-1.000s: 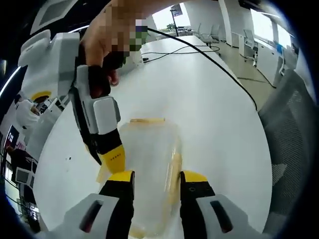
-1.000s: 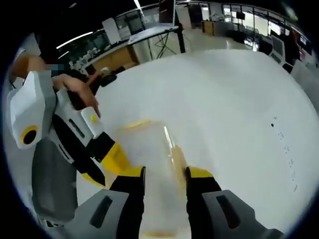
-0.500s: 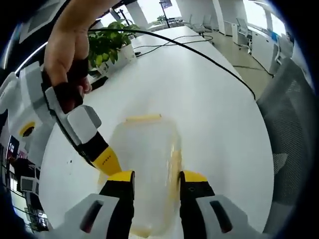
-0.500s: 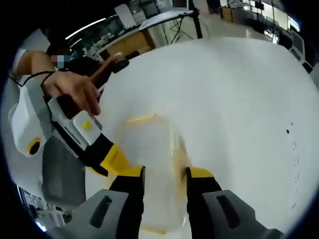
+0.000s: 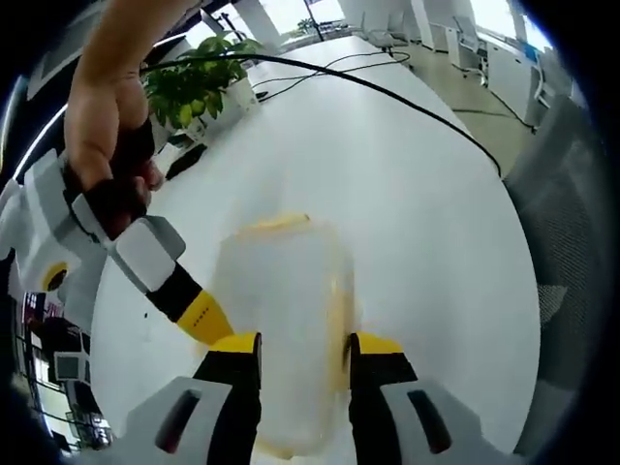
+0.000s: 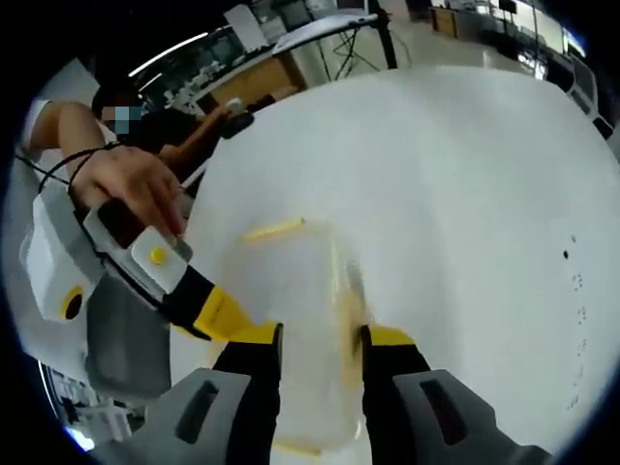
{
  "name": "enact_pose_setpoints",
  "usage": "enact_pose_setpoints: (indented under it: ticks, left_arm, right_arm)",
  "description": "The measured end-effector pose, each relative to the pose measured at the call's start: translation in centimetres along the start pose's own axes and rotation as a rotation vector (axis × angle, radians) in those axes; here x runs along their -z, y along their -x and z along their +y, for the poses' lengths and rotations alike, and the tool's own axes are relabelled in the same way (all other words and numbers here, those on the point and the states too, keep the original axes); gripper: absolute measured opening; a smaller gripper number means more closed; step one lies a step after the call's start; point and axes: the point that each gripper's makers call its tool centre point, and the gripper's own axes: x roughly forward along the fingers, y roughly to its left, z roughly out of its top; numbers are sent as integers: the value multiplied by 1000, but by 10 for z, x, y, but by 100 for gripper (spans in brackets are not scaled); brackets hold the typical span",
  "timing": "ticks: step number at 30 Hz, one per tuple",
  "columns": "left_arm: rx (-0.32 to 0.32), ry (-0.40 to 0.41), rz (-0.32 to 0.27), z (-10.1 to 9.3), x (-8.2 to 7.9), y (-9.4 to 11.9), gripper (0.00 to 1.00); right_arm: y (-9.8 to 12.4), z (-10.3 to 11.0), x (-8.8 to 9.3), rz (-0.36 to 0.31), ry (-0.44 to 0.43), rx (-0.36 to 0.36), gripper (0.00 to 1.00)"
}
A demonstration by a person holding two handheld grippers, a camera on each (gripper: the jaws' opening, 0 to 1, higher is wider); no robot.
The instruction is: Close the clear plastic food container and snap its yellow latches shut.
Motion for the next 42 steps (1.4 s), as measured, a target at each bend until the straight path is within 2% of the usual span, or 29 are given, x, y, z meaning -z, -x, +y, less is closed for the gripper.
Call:
enact_pose_setpoints:
  ticks: [4,8,26,29,31,32,33,42]
  left_arm:
    - [-27,-11,15,-1,0,0,27]
    - [-57,-78,21,-6,-2,2,23]
    - [-36,-30,61,-3,-1,2,20]
    - [-59,-28,78,-1,0,0,18]
    - [-57,-21,78,-1,1,1,18]
    - [-56,-27,56,-1,-2,1,18]
    - [-60,-27,64,0,-1,2,18]
    - [-53,-27,54,-2,-2,1,19]
  right_arm:
    - [0,0,0,-4,-1,1,29]
    - [0,1,1,-6,2,1,28]
    - [0,1,2,6,13,5,25]
    - [-2,2,2,0,16,4,24]
    - [-2,2,3,-3,2,-3,22]
    - [-2,9,9,25,-48,-22,20]
    - [-3,6,6,4,2,-11,20]
    - [-5,11,0,-46,-26,-14,22]
